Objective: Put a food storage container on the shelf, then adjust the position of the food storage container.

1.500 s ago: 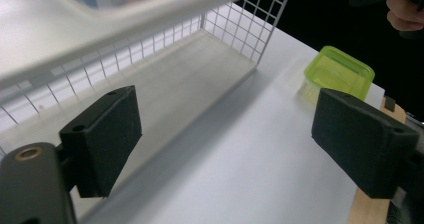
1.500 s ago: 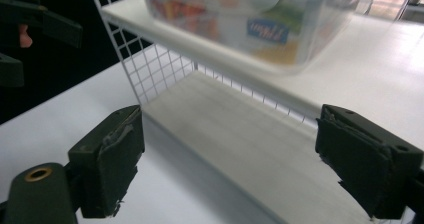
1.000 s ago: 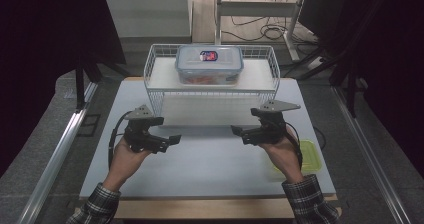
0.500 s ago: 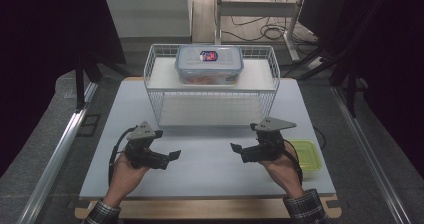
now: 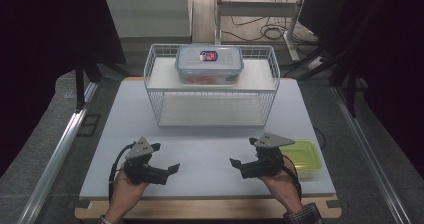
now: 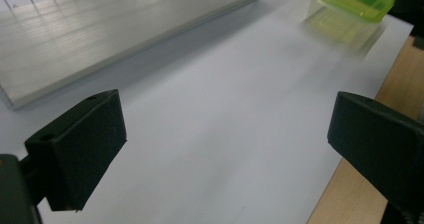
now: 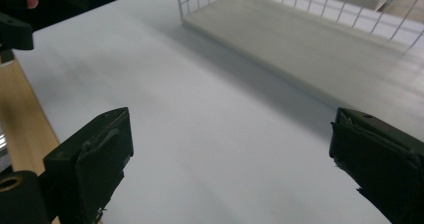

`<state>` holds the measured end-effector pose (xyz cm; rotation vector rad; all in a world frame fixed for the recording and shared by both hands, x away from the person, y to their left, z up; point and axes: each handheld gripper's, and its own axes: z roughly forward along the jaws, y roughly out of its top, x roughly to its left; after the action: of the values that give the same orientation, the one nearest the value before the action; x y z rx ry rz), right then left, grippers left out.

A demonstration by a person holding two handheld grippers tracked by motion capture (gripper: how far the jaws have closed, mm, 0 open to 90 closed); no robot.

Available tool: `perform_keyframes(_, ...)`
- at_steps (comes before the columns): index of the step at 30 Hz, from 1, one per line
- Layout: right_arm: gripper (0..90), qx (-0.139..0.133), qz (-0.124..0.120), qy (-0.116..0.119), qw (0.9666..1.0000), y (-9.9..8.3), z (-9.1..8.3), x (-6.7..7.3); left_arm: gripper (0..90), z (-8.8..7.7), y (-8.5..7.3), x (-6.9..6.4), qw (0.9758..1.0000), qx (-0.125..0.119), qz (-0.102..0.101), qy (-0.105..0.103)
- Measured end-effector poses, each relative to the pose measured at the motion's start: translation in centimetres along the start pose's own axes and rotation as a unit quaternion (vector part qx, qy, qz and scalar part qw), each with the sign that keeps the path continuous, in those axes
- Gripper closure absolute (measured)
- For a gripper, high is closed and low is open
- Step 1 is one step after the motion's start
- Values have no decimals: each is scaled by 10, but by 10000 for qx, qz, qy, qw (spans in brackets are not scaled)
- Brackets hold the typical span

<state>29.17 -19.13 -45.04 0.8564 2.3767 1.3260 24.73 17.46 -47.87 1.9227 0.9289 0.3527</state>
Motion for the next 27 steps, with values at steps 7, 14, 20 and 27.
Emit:
perform_keyframes(7, 40, 157, -29, 47, 9999, -19, 1, 10, 22, 2, -19, -2, 9996, 162, 116, 192)
perform_keyframes(14, 35, 489, -116, -23, 9987, -32, 7, 11, 20, 6, -35, -4, 9986, 365, 225, 307)
perform_keyframes(20, 0, 516, 74, -249, 9983, -33, 8, 6, 18, 8, -38, -3, 9984, 384, 260, 322)
perform_keyframes(27, 0, 409, 353, -551, 9970, -33, -4, -13, 18, 11, -41, -2, 9984, 408, 239, 321)
